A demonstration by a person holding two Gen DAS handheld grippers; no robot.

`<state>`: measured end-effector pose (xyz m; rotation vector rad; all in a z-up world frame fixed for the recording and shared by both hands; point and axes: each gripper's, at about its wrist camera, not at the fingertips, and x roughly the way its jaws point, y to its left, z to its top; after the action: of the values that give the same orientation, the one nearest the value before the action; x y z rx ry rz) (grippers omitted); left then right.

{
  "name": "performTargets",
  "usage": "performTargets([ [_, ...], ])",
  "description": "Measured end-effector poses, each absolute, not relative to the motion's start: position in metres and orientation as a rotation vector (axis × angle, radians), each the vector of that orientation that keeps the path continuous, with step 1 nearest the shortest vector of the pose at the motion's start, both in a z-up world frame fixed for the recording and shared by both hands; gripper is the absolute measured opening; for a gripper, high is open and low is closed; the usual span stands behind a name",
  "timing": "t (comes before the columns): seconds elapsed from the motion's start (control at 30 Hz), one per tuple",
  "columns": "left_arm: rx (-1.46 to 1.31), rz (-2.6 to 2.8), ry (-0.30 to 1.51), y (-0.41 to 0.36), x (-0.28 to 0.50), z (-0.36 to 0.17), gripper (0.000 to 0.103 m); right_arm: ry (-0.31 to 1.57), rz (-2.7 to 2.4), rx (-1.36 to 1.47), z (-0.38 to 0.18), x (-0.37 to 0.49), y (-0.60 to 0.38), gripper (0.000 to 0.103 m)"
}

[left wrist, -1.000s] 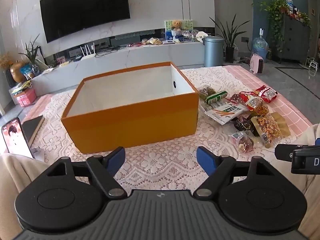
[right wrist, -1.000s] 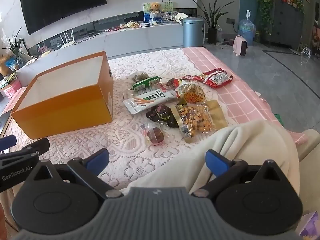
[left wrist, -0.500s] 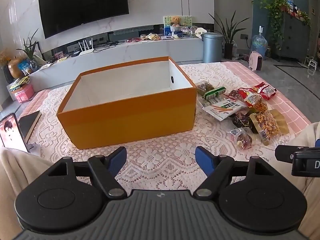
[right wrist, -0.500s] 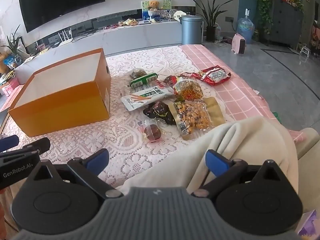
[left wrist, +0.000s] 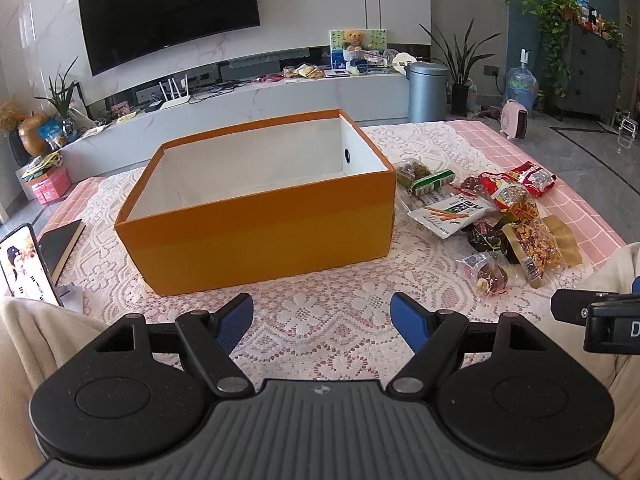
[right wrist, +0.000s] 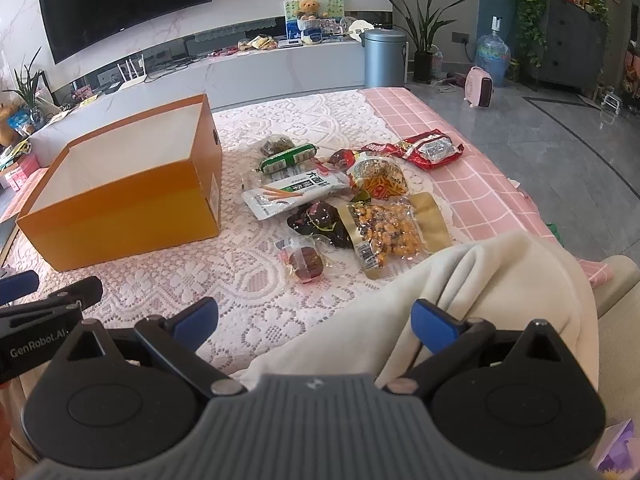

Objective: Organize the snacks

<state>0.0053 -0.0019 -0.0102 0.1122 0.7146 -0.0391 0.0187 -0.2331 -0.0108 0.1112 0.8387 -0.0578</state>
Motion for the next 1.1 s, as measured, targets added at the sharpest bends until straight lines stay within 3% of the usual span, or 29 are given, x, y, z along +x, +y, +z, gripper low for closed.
performTargets([
  [1.1,0.104,-0.036,0.721,0.003,0.005,-0.011,0.092,0.859,-0.008,0.099,-0.013,0.017,-0.221,0.100],
])
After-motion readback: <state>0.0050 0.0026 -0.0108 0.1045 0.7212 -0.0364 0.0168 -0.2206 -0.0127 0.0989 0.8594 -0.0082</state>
